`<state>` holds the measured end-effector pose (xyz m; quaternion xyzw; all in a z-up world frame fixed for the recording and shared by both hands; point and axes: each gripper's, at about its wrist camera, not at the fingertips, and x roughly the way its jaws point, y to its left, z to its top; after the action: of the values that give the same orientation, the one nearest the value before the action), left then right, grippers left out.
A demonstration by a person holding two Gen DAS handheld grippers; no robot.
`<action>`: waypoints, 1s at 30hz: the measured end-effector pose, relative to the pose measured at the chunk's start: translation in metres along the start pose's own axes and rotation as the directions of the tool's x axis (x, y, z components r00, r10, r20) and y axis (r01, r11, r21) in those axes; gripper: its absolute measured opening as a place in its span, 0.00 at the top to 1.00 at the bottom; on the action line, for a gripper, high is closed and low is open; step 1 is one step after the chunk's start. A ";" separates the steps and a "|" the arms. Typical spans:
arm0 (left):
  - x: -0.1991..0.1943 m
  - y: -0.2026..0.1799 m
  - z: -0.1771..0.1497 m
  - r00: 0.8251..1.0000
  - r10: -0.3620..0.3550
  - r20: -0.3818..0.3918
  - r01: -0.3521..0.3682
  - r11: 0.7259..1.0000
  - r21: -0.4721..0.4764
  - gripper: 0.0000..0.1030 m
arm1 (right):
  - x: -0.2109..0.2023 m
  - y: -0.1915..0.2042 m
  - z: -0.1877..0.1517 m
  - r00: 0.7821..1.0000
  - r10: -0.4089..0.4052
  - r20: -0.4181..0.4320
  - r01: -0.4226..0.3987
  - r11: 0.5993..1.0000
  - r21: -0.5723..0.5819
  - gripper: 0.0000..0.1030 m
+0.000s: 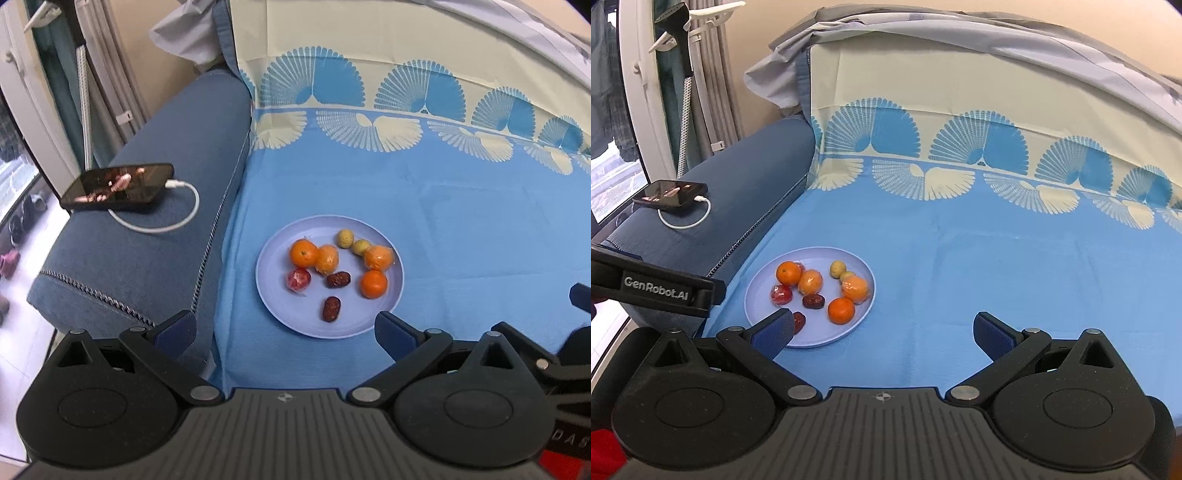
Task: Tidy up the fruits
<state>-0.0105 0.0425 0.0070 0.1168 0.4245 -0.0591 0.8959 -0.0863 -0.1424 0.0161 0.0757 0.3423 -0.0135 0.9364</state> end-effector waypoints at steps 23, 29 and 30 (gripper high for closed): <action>0.008 0.001 -0.013 1.000 0.023 -0.009 -0.023 1.000 -0.015 0.00 | -0.003 0.009 -0.002 1.000 0.001 0.013 -0.001 0.999 -0.040 0.01; 0.005 -0.002 -0.014 1.000 0.025 0.003 -0.025 1.000 -0.008 0.00 | -0.004 0.009 -0.003 1.000 -0.001 0.020 0.002 0.999 -0.040 0.01; 0.005 -0.002 -0.014 1.000 0.025 0.004 -0.025 1.000 -0.007 0.00 | -0.005 0.009 -0.003 1.000 -0.003 0.022 0.004 0.999 -0.039 0.01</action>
<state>-0.0184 0.0446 -0.0057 0.1190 0.4213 -0.0467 0.8979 -0.0909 -0.1330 0.0181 0.0566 0.3325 -0.0095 0.9414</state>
